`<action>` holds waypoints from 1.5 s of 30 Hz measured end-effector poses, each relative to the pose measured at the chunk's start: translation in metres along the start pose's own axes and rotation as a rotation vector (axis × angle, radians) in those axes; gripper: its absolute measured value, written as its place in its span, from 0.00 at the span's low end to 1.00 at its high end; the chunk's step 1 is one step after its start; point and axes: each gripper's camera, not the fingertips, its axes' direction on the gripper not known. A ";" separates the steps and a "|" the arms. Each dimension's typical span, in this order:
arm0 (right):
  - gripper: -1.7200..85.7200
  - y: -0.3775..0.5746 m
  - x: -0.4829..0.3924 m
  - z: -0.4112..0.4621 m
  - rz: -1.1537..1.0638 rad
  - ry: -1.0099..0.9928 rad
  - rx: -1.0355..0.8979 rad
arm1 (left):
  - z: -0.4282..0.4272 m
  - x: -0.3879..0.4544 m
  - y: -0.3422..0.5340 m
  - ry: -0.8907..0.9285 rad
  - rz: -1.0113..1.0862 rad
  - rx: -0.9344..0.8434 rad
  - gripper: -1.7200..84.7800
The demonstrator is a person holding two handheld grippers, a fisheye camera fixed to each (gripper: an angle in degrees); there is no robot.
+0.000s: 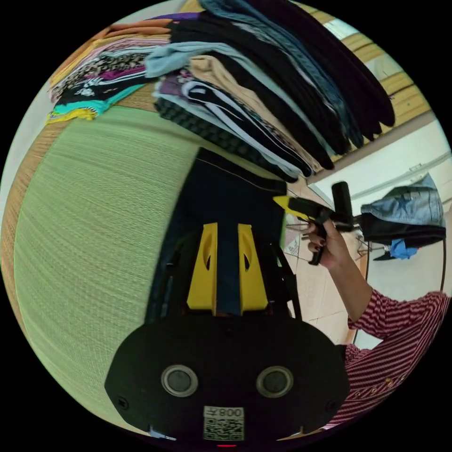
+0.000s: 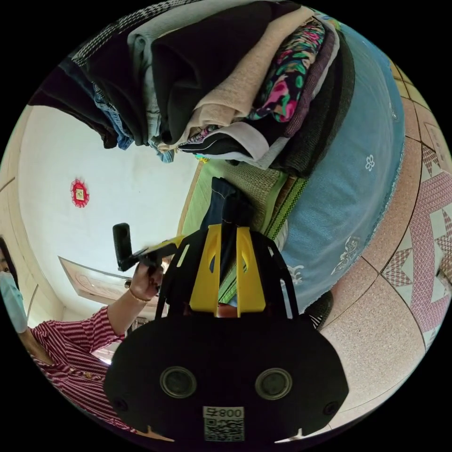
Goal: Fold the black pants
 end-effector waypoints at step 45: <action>0.05 0.142 -0.458 0.254 -0.757 -0.157 -0.364 | -0.177 -0.152 0.228 0.015 -0.151 0.311 0.05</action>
